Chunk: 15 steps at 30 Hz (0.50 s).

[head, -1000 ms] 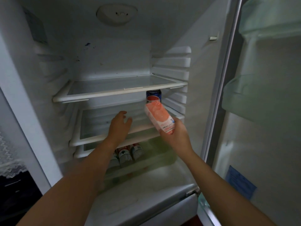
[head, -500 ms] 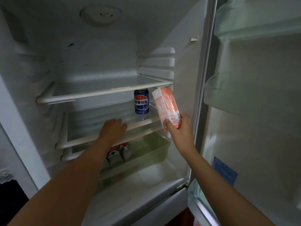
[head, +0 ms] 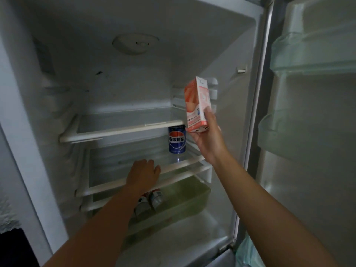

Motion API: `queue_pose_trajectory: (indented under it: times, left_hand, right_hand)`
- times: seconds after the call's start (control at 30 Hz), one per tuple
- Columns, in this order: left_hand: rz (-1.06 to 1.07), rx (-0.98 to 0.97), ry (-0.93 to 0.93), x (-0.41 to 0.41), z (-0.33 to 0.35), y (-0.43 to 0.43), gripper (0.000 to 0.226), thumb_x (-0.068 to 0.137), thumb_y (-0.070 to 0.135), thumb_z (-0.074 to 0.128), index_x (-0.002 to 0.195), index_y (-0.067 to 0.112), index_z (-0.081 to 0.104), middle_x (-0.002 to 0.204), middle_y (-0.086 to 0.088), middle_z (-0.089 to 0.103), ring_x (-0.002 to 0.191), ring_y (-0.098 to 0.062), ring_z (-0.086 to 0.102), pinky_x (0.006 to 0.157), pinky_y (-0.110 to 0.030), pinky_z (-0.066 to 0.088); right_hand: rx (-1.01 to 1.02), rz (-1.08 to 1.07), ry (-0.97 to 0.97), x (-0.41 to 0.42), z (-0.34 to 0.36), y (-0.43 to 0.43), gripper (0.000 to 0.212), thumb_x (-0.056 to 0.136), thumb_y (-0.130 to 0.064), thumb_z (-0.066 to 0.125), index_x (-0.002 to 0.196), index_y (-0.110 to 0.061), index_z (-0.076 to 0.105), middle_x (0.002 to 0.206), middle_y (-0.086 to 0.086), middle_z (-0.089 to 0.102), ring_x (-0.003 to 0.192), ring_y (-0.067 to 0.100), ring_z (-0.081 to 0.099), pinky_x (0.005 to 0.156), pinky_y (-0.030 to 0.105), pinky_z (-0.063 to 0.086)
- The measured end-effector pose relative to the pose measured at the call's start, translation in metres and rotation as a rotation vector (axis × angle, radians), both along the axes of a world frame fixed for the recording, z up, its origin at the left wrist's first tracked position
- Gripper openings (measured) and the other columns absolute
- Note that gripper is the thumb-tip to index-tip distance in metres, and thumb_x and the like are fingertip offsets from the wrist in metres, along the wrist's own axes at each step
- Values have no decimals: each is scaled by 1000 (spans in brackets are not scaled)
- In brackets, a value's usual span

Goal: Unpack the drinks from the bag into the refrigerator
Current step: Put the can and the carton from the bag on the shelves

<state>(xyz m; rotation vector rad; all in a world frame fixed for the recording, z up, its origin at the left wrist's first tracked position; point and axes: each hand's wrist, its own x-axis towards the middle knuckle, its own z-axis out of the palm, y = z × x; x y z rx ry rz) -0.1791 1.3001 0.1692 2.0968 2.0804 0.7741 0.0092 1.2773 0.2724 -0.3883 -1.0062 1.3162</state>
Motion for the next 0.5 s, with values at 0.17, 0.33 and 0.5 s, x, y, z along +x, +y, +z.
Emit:
queue_pose_trajectory:
  times: [0.17, 0.33, 0.5]
  left_hand:
    - [-27, 26, 118, 0, -1, 0, 37, 95, 34, 36, 105, 5, 57, 101, -17, 60, 94, -29, 54, 86, -37, 43]
    - [-8, 50, 218, 2, -3, 0, 38, 97, 31, 32, 108, 4, 56, 103, -17, 61, 97, -30, 54, 101, -42, 36]
    - [-5, 52, 261, 3, -5, -1, 39, 97, 33, 29, 117, 7, 51, 114, -15, 58, 107, -28, 49, 104, -38, 33]
  right_hand:
    - [-33, 8, -20, -8, 11, 15, 26, 86, -15, 58, 111, -9, 51, 109, 7, 62, 106, 22, 58, 101, 40, 44]
    - [22, -116, -157, -16, 24, 27, 34, 87, -20, 57, 116, -3, 52, 102, 7, 66, 90, 16, 65, 86, 31, 53]
    - [93, -306, -324, -25, 43, 44, 33, 89, -26, 54, 113, -5, 55, 103, 7, 66, 95, 19, 64, 89, 33, 52]
